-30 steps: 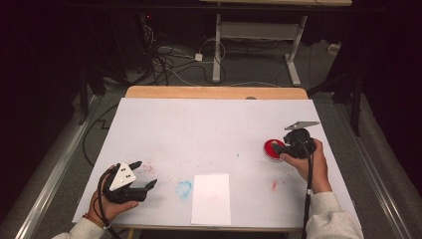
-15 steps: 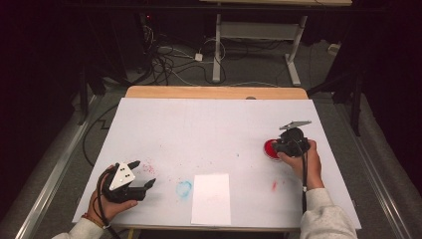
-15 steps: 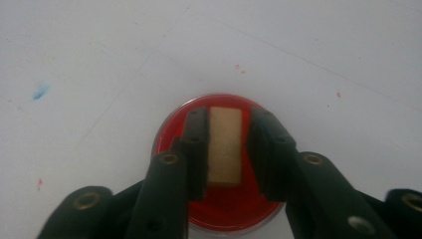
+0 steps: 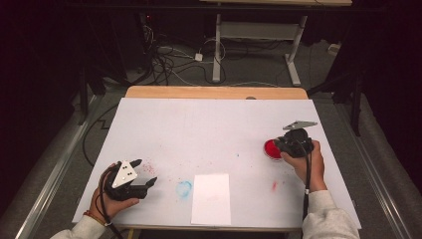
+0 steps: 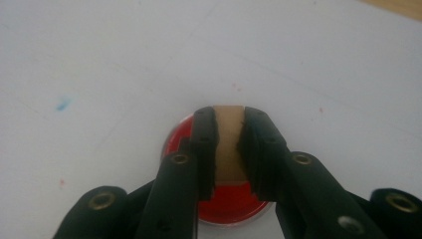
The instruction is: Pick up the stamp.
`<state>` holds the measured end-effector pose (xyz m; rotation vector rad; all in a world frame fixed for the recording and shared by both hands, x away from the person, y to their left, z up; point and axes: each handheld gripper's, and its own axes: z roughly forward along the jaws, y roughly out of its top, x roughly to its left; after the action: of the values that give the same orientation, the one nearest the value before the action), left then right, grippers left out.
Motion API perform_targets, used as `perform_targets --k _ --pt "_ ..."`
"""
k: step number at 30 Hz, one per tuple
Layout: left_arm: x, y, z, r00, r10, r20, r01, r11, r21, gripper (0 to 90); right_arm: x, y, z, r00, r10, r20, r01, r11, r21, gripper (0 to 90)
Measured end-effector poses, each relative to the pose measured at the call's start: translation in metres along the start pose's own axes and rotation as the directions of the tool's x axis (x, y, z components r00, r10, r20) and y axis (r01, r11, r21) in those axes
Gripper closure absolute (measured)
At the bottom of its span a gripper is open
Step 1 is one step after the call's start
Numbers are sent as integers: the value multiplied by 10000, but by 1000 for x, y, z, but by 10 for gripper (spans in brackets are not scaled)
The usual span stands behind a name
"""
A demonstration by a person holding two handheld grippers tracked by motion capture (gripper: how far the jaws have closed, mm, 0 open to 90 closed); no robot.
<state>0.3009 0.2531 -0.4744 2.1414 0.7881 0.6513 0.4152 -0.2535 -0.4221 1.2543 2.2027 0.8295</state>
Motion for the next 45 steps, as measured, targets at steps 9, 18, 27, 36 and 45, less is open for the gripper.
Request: perform_targets --k 9,18,27,36,45 --pt "-1 1 0 9998 178 -55 -178 9998 -91 213 7 11 -26 9997 -236 -12 234 9968 -765 765" --pt "-1 0 -1 10000 20 12 -20 10000 -8 213 7 3 -4 9995 -304 25 304 9995 -42 765" --pt "-2 -1 -1 9999 94 76 -95 9999 60 213 7 -8 18 9994 -347 3 345 9964 768 765" --pt "-3 -1 -1 9999 130 98 -130 9999 76 213 9 -14 24 9991 -416 -9 416 9965 722 766" --pt "-3 -1 -2 9998 143 114 -144 9999 53 213 5 -16 25 9996 -218 -176 229 9976 659 766"
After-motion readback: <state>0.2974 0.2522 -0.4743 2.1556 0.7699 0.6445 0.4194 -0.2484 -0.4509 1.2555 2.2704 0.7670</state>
